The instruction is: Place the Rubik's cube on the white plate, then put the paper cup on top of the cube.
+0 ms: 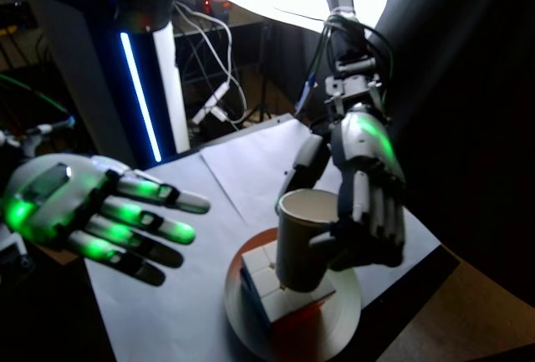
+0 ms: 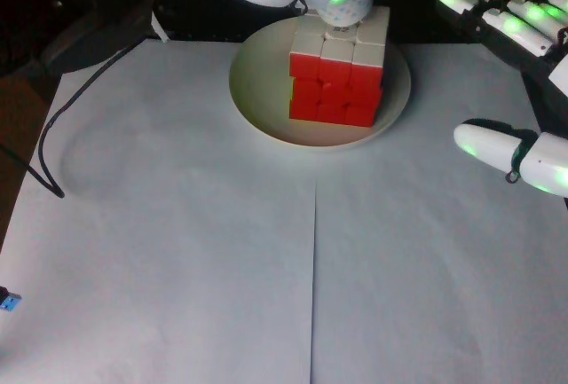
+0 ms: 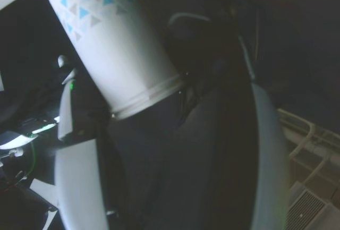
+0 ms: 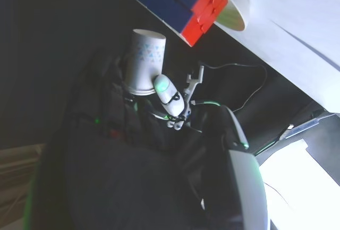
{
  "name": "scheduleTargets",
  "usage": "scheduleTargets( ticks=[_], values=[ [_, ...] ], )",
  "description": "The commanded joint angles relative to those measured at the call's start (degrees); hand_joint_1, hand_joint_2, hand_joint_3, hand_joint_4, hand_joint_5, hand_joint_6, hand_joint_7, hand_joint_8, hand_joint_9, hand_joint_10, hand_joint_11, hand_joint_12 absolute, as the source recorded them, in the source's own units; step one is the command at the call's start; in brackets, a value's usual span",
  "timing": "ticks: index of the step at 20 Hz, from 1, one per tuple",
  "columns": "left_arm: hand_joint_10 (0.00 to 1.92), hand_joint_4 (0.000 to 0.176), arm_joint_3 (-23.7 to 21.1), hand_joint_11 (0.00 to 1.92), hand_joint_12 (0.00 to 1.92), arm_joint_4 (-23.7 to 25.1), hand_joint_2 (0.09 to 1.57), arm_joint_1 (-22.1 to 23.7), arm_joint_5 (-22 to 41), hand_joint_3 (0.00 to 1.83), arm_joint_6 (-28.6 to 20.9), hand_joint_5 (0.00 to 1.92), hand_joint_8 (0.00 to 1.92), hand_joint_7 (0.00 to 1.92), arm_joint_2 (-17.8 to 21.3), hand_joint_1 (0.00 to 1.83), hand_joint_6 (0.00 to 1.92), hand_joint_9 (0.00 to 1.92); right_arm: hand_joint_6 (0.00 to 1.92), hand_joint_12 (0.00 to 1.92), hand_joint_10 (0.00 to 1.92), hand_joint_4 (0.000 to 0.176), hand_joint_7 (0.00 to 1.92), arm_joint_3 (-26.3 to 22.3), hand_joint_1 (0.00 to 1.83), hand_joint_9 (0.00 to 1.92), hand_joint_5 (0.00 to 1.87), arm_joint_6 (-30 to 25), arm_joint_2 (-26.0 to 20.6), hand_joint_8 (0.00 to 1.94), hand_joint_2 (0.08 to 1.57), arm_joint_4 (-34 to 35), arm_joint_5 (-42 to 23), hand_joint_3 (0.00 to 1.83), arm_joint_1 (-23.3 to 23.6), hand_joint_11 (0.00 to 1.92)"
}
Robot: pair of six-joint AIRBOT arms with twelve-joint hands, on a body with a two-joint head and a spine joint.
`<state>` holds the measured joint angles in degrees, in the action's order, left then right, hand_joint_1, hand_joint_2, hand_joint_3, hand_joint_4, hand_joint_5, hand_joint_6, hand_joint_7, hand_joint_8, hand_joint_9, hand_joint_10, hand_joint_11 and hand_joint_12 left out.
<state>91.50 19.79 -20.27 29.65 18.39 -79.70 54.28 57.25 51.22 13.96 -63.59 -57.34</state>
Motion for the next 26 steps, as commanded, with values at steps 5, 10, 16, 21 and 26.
scheduleTargets(
  ticks=[5, 10, 16, 21, 26],
  values=[
    [1.40, 0.000, -0.3, 0.04, 1.92, -1.4, 1.16, -0.1, 6.2, 0.00, -0.7, 0.21, 1.16, 0.18, 0.2, 1.06, 1.41, 0.13, 0.00, 0.86, 0.01, 0.106, 0.00, 0.1, 0.45, 0.16, 0.00, -0.2, 0.3, 0.00, 1.26, 0.1, -7.1, 0.00, 0.2, 0.00],
    [0.94, 0.010, 0.7, 0.00, 1.78, -1.5, 1.18, -0.7, 5.6, 0.00, -1.3, 0.16, 0.50, 0.37, -0.7, 0.91, 1.02, 0.20, 0.00, 0.83, 0.01, 0.100, 0.00, 0.1, 0.44, 0.16, 0.00, -0.2, 0.4, 0.00, 1.26, 0.1, -7.1, 0.00, 0.1, 0.00],
    [0.89, 0.017, 1.0, 0.00, 1.76, -1.4, 1.15, -1.2, 5.0, 0.00, -1.4, 0.17, 0.10, 0.42, -1.0, 0.82, 0.69, 0.09, 0.00, 0.67, 0.00, 0.083, 0.00, 0.1, 0.36, 0.12, 0.00, -0.2, 0.4, 0.00, 1.26, 0.1, -7.1, 0.00, 0.1, 0.00],
    [0.56, 0.075, 1.0, 0.00, 1.53, -1.4, 1.16, -1.3, 4.9, 0.00, -1.5, 0.19, 0.00, 0.26, -1.0, 0.80, 0.27, 0.10, 0.00, 0.84, 0.01, 0.103, 0.00, 0.1, 0.45, 0.16, 0.00, -0.2, 0.4, 0.00, 1.25, 0.2, -7.1, 0.00, 0.0, 0.00],
    [0.32, 0.101, 0.8, 0.00, 1.32, -1.4, 1.15, -1.3, 5.4, 0.00, -1.5, 0.14, 0.00, 0.07, -0.7, 0.73, 0.01, 0.01, 0.00, 0.91, 0.02, 0.104, 0.01, 0.1, 0.44, 0.18, 0.00, -0.2, 0.4, 0.00, 1.24, 0.2, -7.1, 0.00, 0.0, 0.00]
  ],
)
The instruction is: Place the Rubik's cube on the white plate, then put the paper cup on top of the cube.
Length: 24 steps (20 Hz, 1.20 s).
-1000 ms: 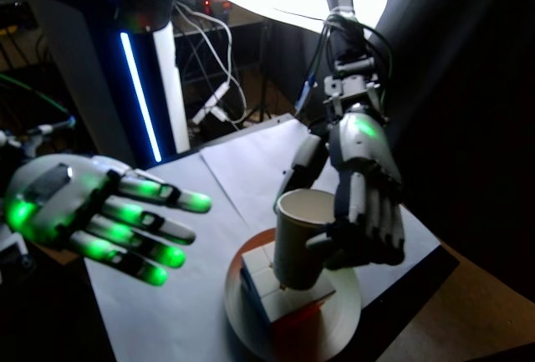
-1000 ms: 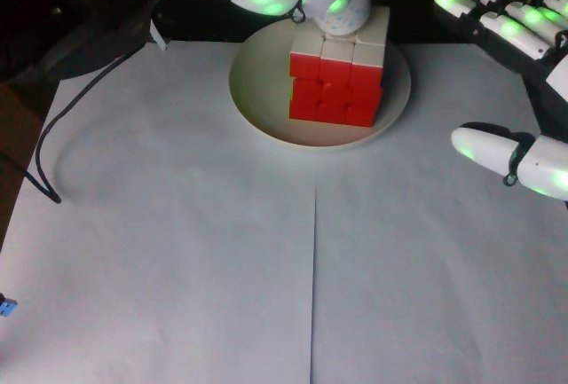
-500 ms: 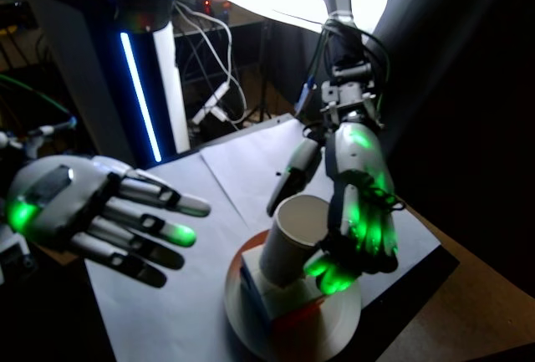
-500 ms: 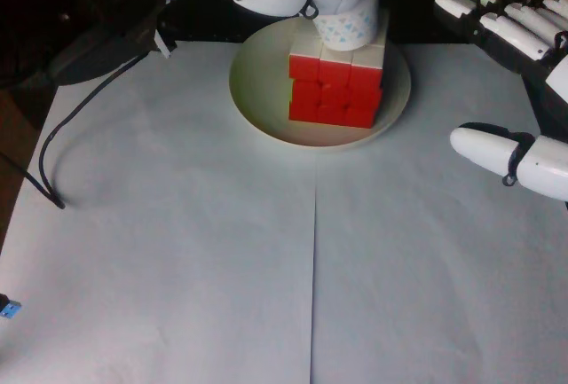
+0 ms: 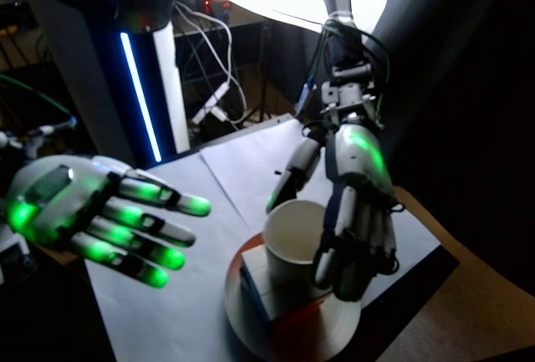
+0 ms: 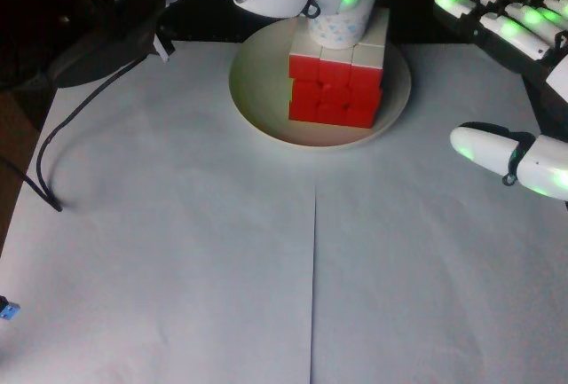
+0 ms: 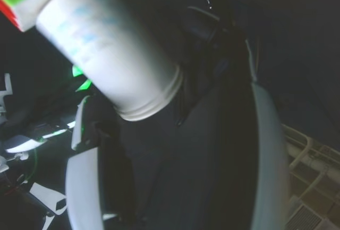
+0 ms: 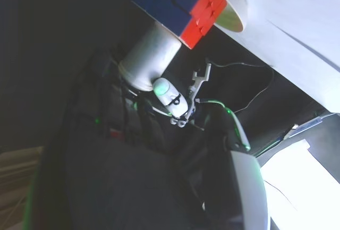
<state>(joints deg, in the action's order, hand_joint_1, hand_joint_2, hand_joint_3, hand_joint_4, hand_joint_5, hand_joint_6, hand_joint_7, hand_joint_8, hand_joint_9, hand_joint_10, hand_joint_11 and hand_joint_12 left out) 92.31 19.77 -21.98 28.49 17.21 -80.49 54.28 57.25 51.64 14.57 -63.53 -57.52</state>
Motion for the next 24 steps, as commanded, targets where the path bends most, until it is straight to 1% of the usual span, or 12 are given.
scheduleTargets(
  ticks=[1, 6, 8, 10, 11, 13, 16, 19, 20, 22, 23, 24],
  values=[
    [0.29, 0.105, 0.0, 0.00, 1.27, -1.4, 1.14, 0.4, 6.6, 0.00, -0.3, 0.14, 0.00, 0.07, 0.1, 0.74, 0.01, 0.01, 0.00, 0.90, 0.02, 0.107, 0.00, 0.1, 0.45, 0.17, 0.00, -0.2, 0.0, 0.00, 1.24, -0.4, -7.2, 0.00, 0.2, 0.00],
    [0.01, 0.098, 0.0, 0.00, 0.90, -1.4, 1.12, 0.3, 6.5, 0.00, -0.3, 0.06, 0.00, 0.00, 0.2, 0.75, 0.00, 0.00, 0.00, 0.77, 0.00, 0.108, 0.00, 0.1, 0.37, 0.15, 0.00, -0.2, 0.0, 0.00, 1.26, -0.3, -7.2, 0.00, 0.2, 0.00],
    [0.00, 0.168, -0.3, 0.00, 0.08, -1.4, 1.14, 0.4, 7.0, 0.00, -0.3, 0.00, 0.00, 0.00, 0.5, 0.81, 0.00, 0.00, 0.00, 0.86, 0.01, 0.109, 0.00, 0.1, 0.46, 0.17, 0.00, -0.2, 0.0, 0.00, 1.26, -0.3, -7.2, 0.00, 0.2, 0.00],
    [0.00, 0.131, -1.1, 0.00, 0.38, -1.5, 1.15, 0.4, 8.5, 0.00, -0.3, 0.00, 0.00, 0.00, 1.5, 0.80, 0.00, 0.00, 0.00, 0.84, 0.01, 0.139, 0.00, 0.1, 0.50, 0.18, 0.00, -0.2, 0.0, 0.00, 1.26, -0.3, -7.2, 0.00, 0.2, 0.00],
    [0.00, 0.171, -1.8, 0.00, 0.01, -1.6, 1.12, 0.4, 9.5, 0.00, -0.2, 0.00, 0.00, 0.00, 2.2, 0.79, 0.00, 0.00, 0.00, 0.79, 0.01, 0.138, 0.00, 0.1, 0.46, 0.19, 0.00, -0.2, 0.0, 0.00, 1.26, -0.3, -7.2, 0.00, 0.2, 0.00],
    [0.00, 0.160, -4.7, 0.00, 0.00, -3.8, 1.13, 0.4, 11.9, 0.01, 3.6, 0.00, 0.00, 0.00, 4.9, 0.69, 0.00, 0.00, 0.00, 0.88, 0.01, 0.101, 0.00, 0.1, 0.42, 0.19, 0.00, -0.2, -0.1, 0.00, 1.26, -0.3, -7.2, 0.00, 0.2, 0.00],
    [0.00, 0.174, -8.7, 0.02, 0.01, -5.8, 1.10, 0.1, 16.9, 0.00, 6.6, 0.00, 0.00, 0.00, 9.4, 0.76, 0.00, 0.00, 0.00, 0.66, 0.00, 0.136, 0.00, -0.3, 0.36, 0.13, 0.00, -0.2, -0.7, 0.00, 1.27, -0.3, -7.4, 0.00, 0.2, 0.00],
    [0.00, 0.176, -11.8, 0.00, 0.64, -7.1, 1.02, -0.5, 21.3, 0.00, 8.4, 0.00, 0.00, 0.00, 13.1, 0.69, 0.00, 0.00, 0.00, 0.41, 0.00, 0.129, 0.00, -1.0, 0.27, 0.08, 0.00, -0.1, -1.9, 0.00, 1.24, -0.3, -7.7, 0.00, 0.2, 0.00],
    [0.01, 0.176, -13.0, 0.00, 1.00, -7.7, 1.03, -0.9, 22.7, 0.00, 9.5, 0.00, 0.00, 0.00, 14.5, 0.63, 0.00, 0.02, 0.00, 0.48, 0.00, 0.156, 0.00, -1.2, 0.18, 0.09, 0.00, -0.1, -2.3, 0.00, 1.24, -0.3, -7.8, 0.00, 0.2, 0.00],
    [0.00, 0.176, -15.2, 0.00, 0.57, -8.4, 1.13, -2.0, 25.6, 0.00, 10.9, 0.00, 0.00, 0.00, 17.3, 0.56, 0.00, 0.00, 0.00, 0.00, 0.00, 0.176, 0.00, -1.9, 0.07, 0.00, 0.00, -0.1, -3.8, 0.00, 1.26, -0.7, -9.0, 0.01, 0.2, 0.00],
    [0.00, 0.176, -16.1, 0.00, 0.60, -8.7, 1.14, -2.9, 27.1, 0.00, 11.0, 0.00, 0.00, 0.00, 18.3, 0.43, 0.00, 0.00, 0.00, 0.00, 0.00, 0.078, 0.00, -2.4, 0.09, 0.00, 0.00, -0.1, -4.7, 0.00, 1.34, -0.7, -10.2, 0.03, 0.2, 0.00],
    [0.00, 0.176, -16.9, 0.00, 0.68, -9.2, 1.14, -3.9, 28.2, 0.00, 11.2, 0.00, 0.00, 0.00, 19.3, 0.40, 0.00, 0.00, 0.00, 0.00, 0.00, 0.045, 0.00, -2.8, 0.10, 0.00, 0.00, -0.1, -5.3, 0.00, 1.35, -0.7, -11.1, 0.03, 0.2, 0.00]
  ],
)
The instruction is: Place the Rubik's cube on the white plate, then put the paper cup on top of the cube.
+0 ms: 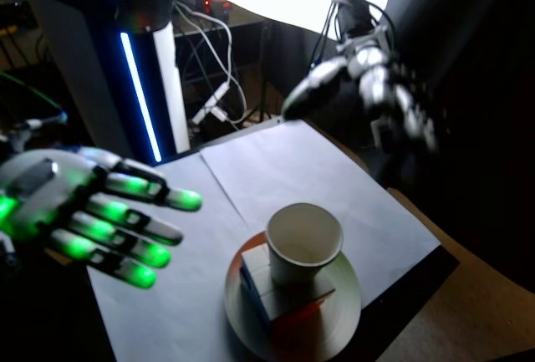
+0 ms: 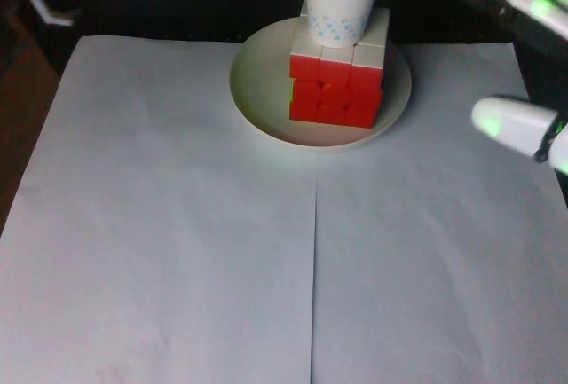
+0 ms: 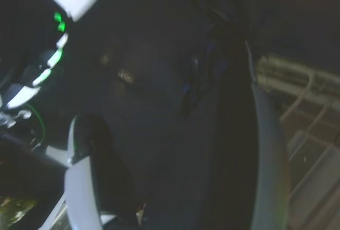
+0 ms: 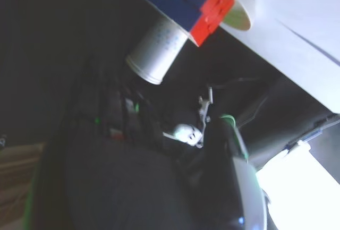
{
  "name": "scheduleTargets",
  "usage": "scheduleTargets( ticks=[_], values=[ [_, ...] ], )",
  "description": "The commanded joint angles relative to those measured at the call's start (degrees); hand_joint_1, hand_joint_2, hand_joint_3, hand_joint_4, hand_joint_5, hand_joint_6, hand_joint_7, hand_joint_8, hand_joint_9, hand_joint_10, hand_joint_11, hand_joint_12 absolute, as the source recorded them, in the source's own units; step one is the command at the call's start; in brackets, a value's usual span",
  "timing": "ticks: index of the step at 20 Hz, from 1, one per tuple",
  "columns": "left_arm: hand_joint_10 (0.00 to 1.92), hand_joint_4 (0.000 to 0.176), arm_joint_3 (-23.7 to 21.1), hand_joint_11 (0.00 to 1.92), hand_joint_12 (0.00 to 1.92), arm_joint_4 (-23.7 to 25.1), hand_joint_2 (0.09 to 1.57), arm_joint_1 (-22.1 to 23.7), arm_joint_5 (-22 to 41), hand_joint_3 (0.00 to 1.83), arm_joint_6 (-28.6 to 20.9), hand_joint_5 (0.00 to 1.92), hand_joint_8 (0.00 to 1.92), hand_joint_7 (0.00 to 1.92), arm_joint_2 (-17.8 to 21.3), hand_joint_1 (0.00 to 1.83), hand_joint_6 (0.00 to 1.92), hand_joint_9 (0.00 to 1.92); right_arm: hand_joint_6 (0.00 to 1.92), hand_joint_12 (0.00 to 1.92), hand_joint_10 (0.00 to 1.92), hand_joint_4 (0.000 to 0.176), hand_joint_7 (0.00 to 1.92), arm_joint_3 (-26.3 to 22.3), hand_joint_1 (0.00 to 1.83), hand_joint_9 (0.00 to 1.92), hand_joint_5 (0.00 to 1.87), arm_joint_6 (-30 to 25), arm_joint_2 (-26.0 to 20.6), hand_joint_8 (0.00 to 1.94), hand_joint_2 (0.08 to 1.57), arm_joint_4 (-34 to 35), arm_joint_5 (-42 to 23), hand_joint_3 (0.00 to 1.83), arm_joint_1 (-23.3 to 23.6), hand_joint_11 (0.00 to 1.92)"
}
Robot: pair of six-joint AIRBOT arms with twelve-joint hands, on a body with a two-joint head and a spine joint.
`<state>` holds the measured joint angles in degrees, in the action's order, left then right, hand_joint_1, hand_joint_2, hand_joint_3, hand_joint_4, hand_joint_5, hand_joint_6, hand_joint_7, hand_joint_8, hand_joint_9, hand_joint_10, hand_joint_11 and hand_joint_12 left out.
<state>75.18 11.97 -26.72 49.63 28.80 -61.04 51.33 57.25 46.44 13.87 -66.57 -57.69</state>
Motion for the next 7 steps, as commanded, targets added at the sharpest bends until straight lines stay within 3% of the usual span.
scheduleTargets(
  ticks=[1, 2, 3, 4, 5, 6, 7],
  values=[
    [0.00, 0.176, -0.4, 0.00, 0.70, -2.1, 1.16, -0.2, 8.2, 0.00, 0.1, 0.00, 0.00, 0.00, 0.6, 0.37, 0.00, 0.00, 0.00, 0.00, 0.00, 0.025, 0.00, -0.1, 0.12, 0.00, 0.00, -0.1, -0.4, 0.00, 1.34, 0.0, -8.3, 0.02, 0.4, 0.00],
    [0.00, 0.176, -1.1, 0.00, 0.44, -2.6, 1.21, -1.5, 9.3, 0.00, 0.6, 0.00, 0.00, 0.00, 1.3, 0.37, 0.00, 0.00, 0.00, 0.00, 0.00, 0.046, 0.00, -0.2, 0.08, 0.00, 0.00, -0.1, -0.6, 0.00, 1.34, -0.1, -8.6, 0.01, 0.4, 0.00],
    [0.00, 0.176, -1.6, 0.00, 0.66, -2.8, 1.23, -2.2, 9.8, 0.00, 1.2, 0.00, 0.00, 0.00, 1.9, 0.33, 0.00, 0.00, 0.00, 0.00, 0.00, 0.056, 0.00, -0.3, 0.10, 0.00, 0.00, -0.1, -0.7, 0.00, 1.34, -0.1, -8.7, 0.01, 0.4, 0.00],
    [0.00, 0.176, -2.5, 0.00, 0.74, -3.3, 1.23, -3.1, 10.5, 0.00, 2.1, 0.00, 0.00, 0.00, 2.7, 0.32, 0.00, 0.00, 0.00, 0.00, 0.00, 0.071, 0.00, -0.4, 0.07, 0.00, 0.00, -0.1, -0.7, 0.00, 1.34, -0.1, -8.8, 0.01, 0.4, 0.00],
    [0.00, 0.170, -3.6, 0.00, 0.67, -3.8, 1.25, -4.2, 11.7, 0.00, 3.0, 0.00, 0.00, 0.00, 3.9, 0.30, 0.00, 0.00, 0.00, 0.00, 0.00, 0.074, 0.00, -0.5, 0.07, 0.00, 0.00, -0.1, -1.0, 0.00, 1.34, -0.1, -9.1, 0.01, 0.4, 0.00],
    [0.00, 0.176, -4.9, 0.00, 0.35, -4.5, 1.26, -5.5, 12.9, 0.00, 4.2, 0.00, 0.00, 0.00, 5.2, 0.33, 0.00, 0.00, 0.00, 0.00, 0.00, 0.088, 0.00, -0.6, 0.07, 0.00, 0.00, -0.1, -1.3, 0.00, 1.34, -0.1, -9.5, 0.01, 0.4, 0.00],
    [0.00, 0.176, -5.9, 0.00, 0.22, -5.2, 1.27, -6.6, 13.9, 0.00, 5.5, 0.00, 0.00, 0.00, 6.3, 0.34, 0.00, 0.00, 0.00, 0.00, 0.00, 0.090, 0.00, -0.6, 0.09, 0.00, 0.00, -0.1, -1.6, 0.00, 1.34, -0.1, -9.8, 0.01, 0.4, 0.00]
  ],
)
